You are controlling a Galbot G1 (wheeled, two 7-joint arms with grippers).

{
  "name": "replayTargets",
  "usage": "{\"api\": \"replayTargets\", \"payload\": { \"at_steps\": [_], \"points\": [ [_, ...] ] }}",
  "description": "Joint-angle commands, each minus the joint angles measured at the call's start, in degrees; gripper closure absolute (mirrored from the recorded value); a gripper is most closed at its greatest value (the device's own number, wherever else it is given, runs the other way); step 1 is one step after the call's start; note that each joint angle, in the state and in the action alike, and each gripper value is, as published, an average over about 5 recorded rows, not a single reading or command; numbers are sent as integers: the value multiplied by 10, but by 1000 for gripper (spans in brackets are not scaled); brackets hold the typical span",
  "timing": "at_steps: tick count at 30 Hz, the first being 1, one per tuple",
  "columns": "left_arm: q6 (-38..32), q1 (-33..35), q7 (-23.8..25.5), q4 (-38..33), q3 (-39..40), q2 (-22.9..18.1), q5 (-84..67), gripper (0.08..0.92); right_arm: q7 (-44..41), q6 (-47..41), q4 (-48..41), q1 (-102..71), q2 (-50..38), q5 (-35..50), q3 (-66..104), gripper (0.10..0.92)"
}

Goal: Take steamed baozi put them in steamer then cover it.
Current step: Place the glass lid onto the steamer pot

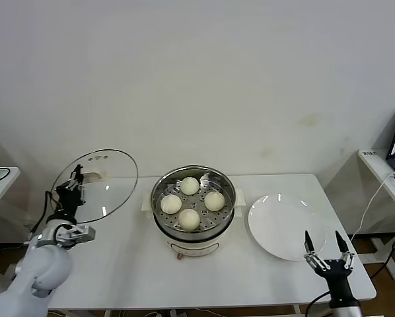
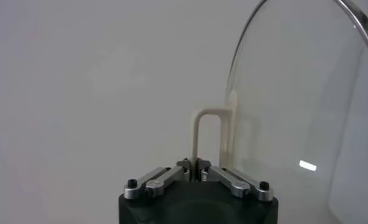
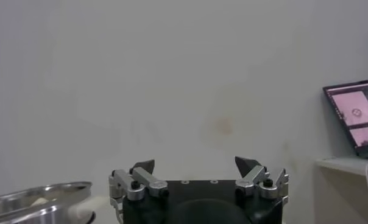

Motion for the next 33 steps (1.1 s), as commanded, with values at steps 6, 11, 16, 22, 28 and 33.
{"api": "replayTargets", "payload": {
  "at_steps": [6,11,16,22,28,33],
  "points": [
    [111,-87,53,-42,154,-39,66,861,32,14,-38,30,64,-123,-59,203],
    [133,-134,78,-29,197,-72,113,861,40,19,-49,35,67,-138,-71,202],
    [147,-150,94,-16,226,-123,158,861,44,26,-51,35,67,-147,-64,203],
    [158,-154,120,-13,264,-172,218,861,47,24,-58,36,66,-156,-44,202],
    [157,-152,136,-2,282,-198,252,861,50,-18,-49,37,64,-179,-5,203],
    [155,-153,143,0,292,-209,264,861,40,-112,-26,20,40,-233,35,203]
  ]
}}
